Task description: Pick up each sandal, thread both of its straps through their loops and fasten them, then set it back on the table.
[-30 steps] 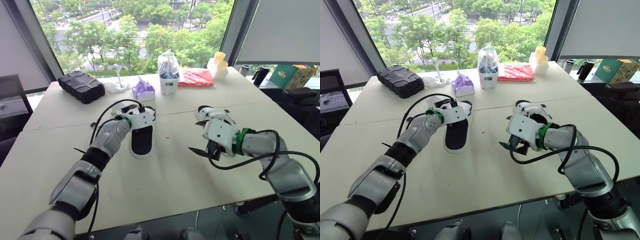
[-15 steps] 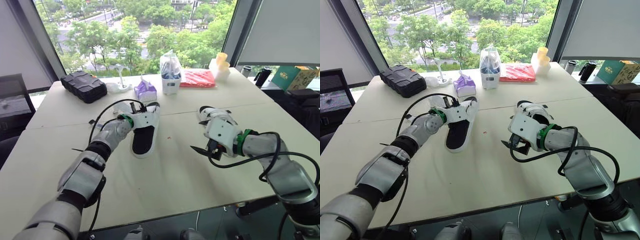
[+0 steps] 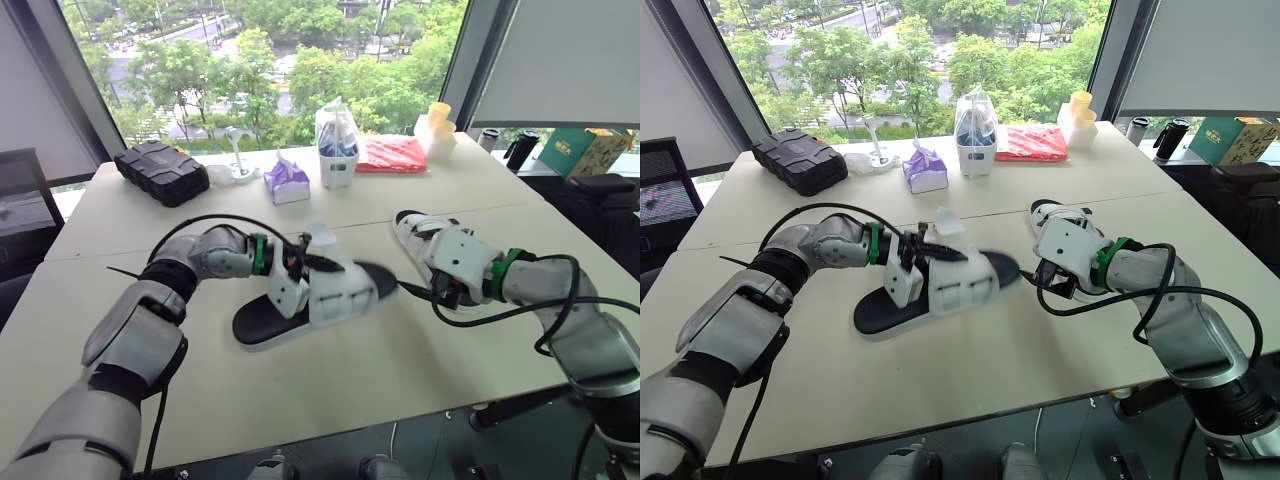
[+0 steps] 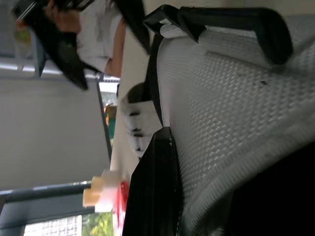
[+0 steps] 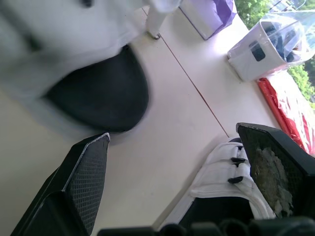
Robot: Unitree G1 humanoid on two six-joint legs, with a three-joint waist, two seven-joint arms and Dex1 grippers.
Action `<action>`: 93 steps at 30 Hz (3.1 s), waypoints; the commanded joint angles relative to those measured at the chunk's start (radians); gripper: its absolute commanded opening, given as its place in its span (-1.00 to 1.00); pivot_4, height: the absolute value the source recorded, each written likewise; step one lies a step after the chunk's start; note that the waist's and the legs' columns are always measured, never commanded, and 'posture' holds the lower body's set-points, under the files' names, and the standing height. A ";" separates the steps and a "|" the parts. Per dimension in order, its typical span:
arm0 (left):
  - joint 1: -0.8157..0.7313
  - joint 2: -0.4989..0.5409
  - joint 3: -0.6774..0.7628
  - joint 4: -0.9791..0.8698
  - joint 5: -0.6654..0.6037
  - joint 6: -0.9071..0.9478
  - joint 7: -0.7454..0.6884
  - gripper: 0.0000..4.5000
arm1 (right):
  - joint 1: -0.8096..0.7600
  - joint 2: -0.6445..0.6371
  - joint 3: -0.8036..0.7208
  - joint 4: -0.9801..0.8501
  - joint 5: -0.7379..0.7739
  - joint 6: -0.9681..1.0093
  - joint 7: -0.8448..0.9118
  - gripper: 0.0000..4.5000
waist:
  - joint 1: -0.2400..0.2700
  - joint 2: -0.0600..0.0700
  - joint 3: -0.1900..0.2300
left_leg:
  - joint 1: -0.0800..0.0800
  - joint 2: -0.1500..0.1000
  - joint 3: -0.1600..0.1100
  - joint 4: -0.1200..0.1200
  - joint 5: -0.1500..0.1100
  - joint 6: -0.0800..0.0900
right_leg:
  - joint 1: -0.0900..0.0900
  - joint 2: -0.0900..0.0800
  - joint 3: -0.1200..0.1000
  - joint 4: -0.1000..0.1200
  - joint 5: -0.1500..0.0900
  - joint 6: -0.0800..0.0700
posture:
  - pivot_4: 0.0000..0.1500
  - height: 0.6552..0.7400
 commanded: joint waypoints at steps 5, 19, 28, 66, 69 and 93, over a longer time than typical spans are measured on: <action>-0.015 -0.002 -0.037 -0.041 0.210 -0.054 0.212 -0.96 | 0.013 -0.019 -0.041 -0.030 0.005 -0.009 -0.014 1.00 | 0.000 0.000 0.000 | 0.000 0.000 0.000 0.001 0.000 0.000 | 0.000 0.000 0.000 0.000 0.000 0.001 | 1.00 1.00; -0.033 0.054 -0.182 -0.021 0.446 -0.028 0.476 0.60 | 0.011 -0.010 -0.004 -0.024 0.012 -0.016 0.000 1.00 | -0.001 -0.001 0.000 | 0.001 0.000 0.000 0.002 0.000 0.000 | 0.002 0.001 0.000 0.001 0.001 0.002 | 1.00 1.00; -0.058 0.155 -0.168 0.167 0.242 -0.158 0.275 0.99 | 0.006 0.030 0.023 0.040 0.063 -0.064 0.031 1.00 | -0.011 -0.001 0.000 | 0.003 0.001 0.000 0.002 0.000 0.000 | 0.003 0.001 0.000 0.002 0.001 0.002 | 1.00 1.00; -0.246 0.066 1.051 1.006 -0.435 1.606 -1.038 1.00 | 0.067 0.216 0.225 0.298 0.134 -0.331 0.179 -0.97 | -0.029 -0.004 0.000 | 0.003 0.001 -0.002 0.004 -0.001 0.002 | 0.001 0.002 -0.003 0.014 -0.001 0.004 | 1.00 1.00; -0.254 0.080 1.053 1.006 -0.464 1.645 -1.000 1.00 | 0.059 0.224 0.249 0.325 0.119 -0.354 0.189 -0.97 | -0.030 -0.005 0.000 | 0.004 0.001 -0.002 0.004 -0.001 0.002 | 0.001 0.002 -0.003 0.014 -0.001 0.004 | 1.00 1.00; -0.209 0.059 1.113 1.006 -0.659 1.890 -0.800 1.00 | -0.013 0.271 0.289 0.462 0.056 -0.478 0.234 -0.97 | -0.031 -0.006 -0.001 | 0.008 0.001 -0.001 0.004 0.000 0.001 | 0.003 0.001 -0.003 0.016 -0.001 0.005 | 1.00 1.00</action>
